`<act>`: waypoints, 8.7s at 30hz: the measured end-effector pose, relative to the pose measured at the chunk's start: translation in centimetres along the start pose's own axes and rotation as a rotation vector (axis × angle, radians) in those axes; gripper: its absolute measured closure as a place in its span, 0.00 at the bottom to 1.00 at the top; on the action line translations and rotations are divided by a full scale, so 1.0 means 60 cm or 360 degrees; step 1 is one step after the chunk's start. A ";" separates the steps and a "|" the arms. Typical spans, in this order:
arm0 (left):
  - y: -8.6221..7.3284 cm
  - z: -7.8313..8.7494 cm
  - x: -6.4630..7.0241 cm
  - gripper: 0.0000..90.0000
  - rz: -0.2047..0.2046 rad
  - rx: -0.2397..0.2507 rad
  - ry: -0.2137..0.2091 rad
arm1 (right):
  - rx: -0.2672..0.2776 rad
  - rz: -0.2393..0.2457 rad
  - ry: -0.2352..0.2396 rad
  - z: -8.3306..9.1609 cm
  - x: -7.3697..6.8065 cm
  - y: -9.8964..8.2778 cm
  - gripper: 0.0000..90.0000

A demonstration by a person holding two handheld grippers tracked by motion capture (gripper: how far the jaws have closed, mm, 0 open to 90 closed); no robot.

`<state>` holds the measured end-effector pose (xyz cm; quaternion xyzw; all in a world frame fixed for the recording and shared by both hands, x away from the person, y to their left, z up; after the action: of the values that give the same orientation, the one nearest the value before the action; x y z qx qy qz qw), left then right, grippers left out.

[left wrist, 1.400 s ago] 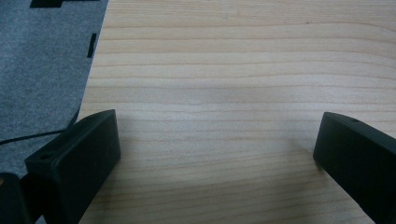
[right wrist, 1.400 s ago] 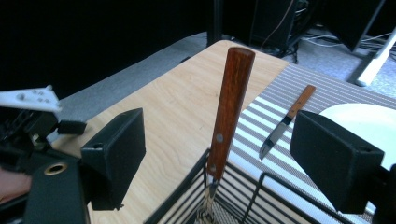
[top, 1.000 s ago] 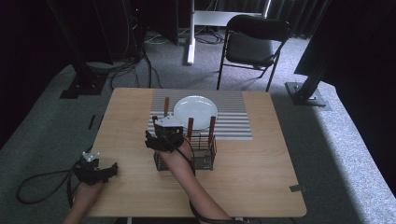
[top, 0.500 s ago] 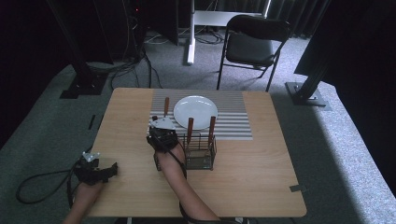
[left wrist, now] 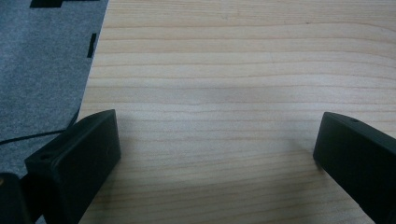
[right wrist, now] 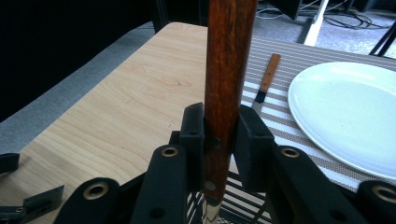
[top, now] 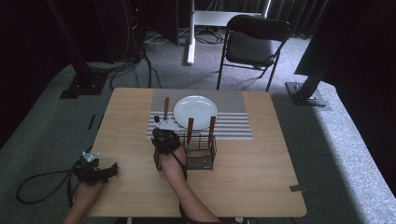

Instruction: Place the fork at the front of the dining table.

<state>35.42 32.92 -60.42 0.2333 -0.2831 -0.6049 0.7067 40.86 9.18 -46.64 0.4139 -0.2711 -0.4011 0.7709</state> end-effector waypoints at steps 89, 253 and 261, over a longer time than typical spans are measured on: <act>0.000 0.000 0.000 0.00 0.0000 0.0001 0.0000 | 0.0238 -0.0032 -0.0235 0.062 0.204 0.226 0.84; -0.003 0.003 0.001 0.00 -0.0004 0.0000 -0.0003 | -0.0433 -0.0426 -0.0151 -0.148 0.518 -0.111 0.24; -0.004 0.003 0.001 0.00 -0.0001 0.0002 -0.0002 | -0.0421 -0.0373 -0.0144 -0.118 0.501 -0.135 0.23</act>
<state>35.15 32.80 -60.44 0.2336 -0.2838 -0.6052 0.7061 58.96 -15.87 -54.60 0.3193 -0.2002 -0.5384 0.7537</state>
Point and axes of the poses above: each handheld gripper's, and its own axes: z roughly backward along the jaws, y roughly out of its top, x roughly to its right, the point moved 8 cm from there along -z, roughly forward along the jaws, and after that the axes turned 11 degrees about z, right-handed, at the moved point
